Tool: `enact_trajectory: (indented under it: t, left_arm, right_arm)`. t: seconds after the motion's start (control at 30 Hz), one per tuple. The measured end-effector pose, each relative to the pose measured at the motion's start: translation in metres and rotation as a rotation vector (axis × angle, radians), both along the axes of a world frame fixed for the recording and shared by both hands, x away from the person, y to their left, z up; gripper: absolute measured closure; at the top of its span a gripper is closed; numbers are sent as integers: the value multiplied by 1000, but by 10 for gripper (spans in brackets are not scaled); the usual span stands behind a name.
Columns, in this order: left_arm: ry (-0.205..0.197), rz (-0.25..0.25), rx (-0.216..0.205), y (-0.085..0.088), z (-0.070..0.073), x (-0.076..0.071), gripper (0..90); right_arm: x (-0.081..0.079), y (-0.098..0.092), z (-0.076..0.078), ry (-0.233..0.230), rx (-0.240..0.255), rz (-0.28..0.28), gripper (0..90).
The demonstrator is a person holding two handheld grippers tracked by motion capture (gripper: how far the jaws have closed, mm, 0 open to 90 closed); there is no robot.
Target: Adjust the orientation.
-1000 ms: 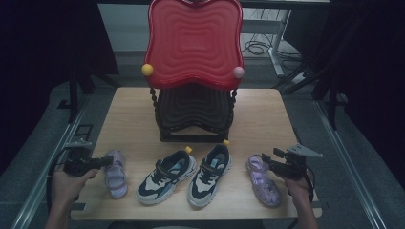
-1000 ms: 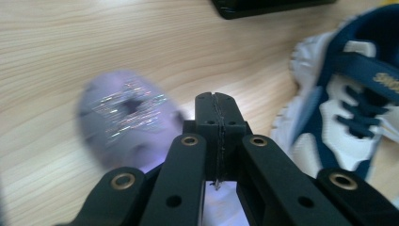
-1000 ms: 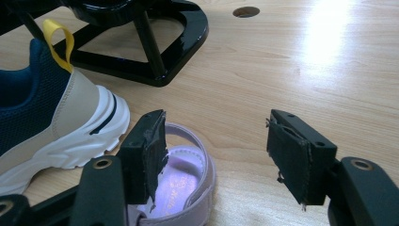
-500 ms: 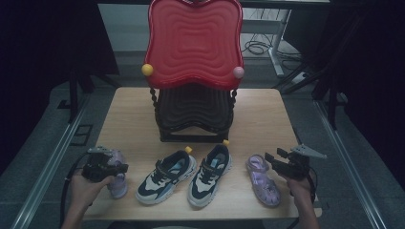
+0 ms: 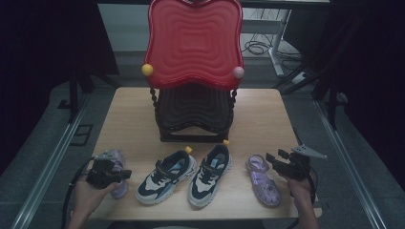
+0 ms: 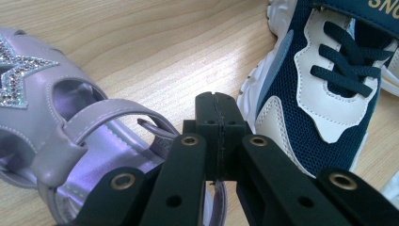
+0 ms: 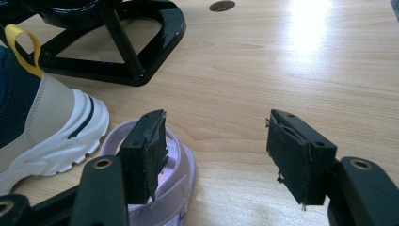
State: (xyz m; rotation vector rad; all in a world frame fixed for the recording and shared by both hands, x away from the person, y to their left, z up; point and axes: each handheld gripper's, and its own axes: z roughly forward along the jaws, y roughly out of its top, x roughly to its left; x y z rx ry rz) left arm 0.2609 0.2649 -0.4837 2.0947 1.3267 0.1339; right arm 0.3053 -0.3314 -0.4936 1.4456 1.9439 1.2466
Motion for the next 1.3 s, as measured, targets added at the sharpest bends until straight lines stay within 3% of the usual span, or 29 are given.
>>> enact_trajectory:
  t: [0.33,0.8,1.07,1.3]
  left_arm:
    - [-6,12,16,4,0,-7,897]
    - [-9,0,47,-9,-4,-14,897]
    - [6,-14,120,-11,-6,-16,898]
    - [14,-9,128,-3,-2,-21,897]
  right_arm:
    - [0,-1,0,3,6,-1,382]
    - [0,-1,-2,10,8,-3,383]
    - [1,-1,-2,11,9,-2,383]
    - [1,-1,-3,13,10,-3,383]
